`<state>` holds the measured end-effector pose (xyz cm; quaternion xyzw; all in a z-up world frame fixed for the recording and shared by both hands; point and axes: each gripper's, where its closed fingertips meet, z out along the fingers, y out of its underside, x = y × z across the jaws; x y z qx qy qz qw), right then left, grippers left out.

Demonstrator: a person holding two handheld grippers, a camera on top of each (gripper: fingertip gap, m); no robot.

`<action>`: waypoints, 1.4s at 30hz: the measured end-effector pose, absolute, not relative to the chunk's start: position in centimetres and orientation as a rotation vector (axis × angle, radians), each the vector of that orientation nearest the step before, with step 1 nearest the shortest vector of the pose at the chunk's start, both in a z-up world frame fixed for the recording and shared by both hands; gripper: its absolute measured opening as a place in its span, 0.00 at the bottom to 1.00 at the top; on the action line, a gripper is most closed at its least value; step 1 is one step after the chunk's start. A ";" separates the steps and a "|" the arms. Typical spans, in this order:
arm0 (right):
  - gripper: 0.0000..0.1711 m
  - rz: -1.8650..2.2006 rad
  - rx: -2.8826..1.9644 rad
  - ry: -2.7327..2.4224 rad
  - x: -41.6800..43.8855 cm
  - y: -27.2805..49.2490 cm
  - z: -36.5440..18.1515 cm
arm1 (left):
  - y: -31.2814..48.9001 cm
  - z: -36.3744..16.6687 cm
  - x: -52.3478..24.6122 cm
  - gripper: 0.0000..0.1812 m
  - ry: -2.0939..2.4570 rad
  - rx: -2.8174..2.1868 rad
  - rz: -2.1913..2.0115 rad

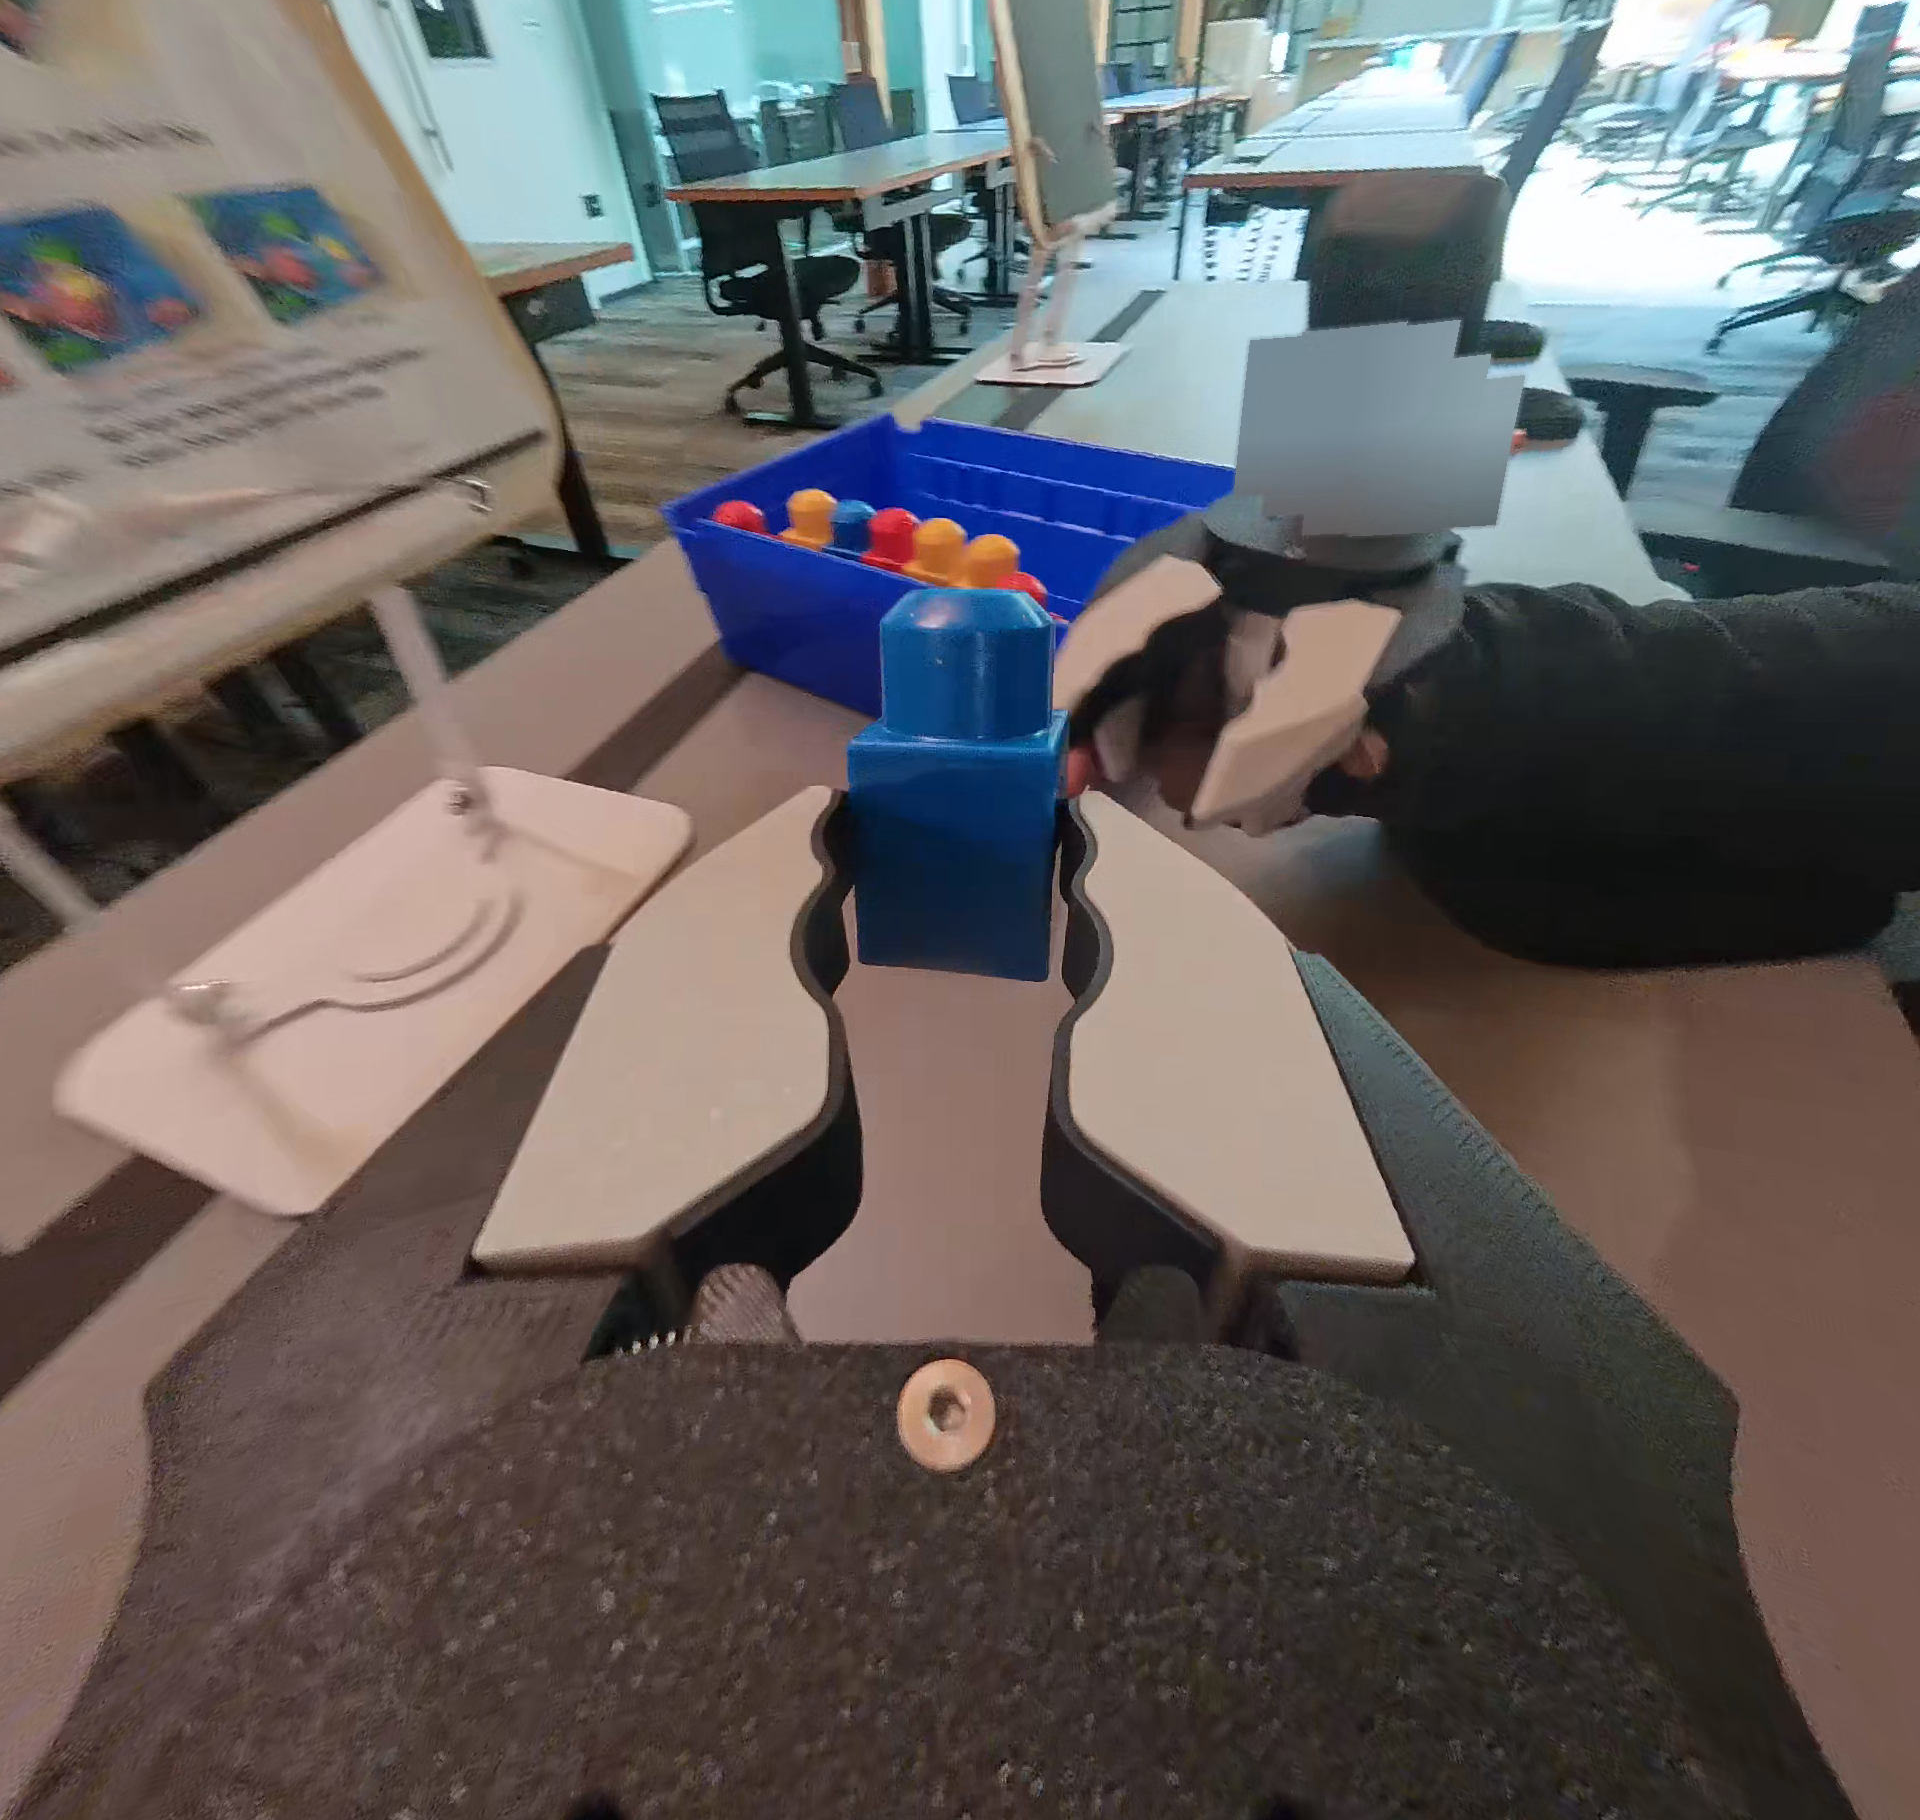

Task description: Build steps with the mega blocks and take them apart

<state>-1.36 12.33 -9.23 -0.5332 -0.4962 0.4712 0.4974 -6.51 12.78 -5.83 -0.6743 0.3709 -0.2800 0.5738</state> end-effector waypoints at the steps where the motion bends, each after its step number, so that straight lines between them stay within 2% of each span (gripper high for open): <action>1: 0.23 1.178 -1.274 -1.171 -1.2 12.3 -8.6 | 12.5 -6.7 -5.5 0.21 0.877 -1.584 -0.683; 8: 0.24 1.318 -1.252 -1.197 -1.0 11.1 -8.2 | 10.7 -10.8 -1.9 0.21 0.925 -1.617 -0.845; 19: 0.26 1.178 -1.329 -1.438 -1.9 9.7 -11.7 | 9.4 -13.7 -0.7 0.21 1.100 -1.633 -0.801; 22: 0.19 1.180 -1.316 -1.474 -1.9 9.2 -11.9 | 9.5 -13.8 -0.8 0.21 1.112 -1.634 -0.776; 26: 0.19 1.132 -1.317 -1.496 -1.8 9.2 -11.8 | 9.5 -13.7 -0.7 0.21 1.113 -1.618 -0.775; 30: 0.19 0.993 -1.383 -1.511 -0.5 10.9 -11.9 | 9.3 -14.0 -1.7 0.28 1.190 -1.625 -0.745; 34: 0.19 0.750 -1.567 -1.659 2.1 12.7 -15.5 | 9.7 -14.8 -3.8 0.28 1.255 -1.677 -0.662; 38: 0.19 0.675 -1.675 -1.782 3.3 12.3 -18.0 | 9.4 -17.4 -5.0 0.32 1.346 -1.776 -0.637; 42: 0.19 0.621 -1.708 -1.841 3.5 12.2 -19.5 | 9.6 -19.4 -5.4 0.31 1.387 -1.830 -0.596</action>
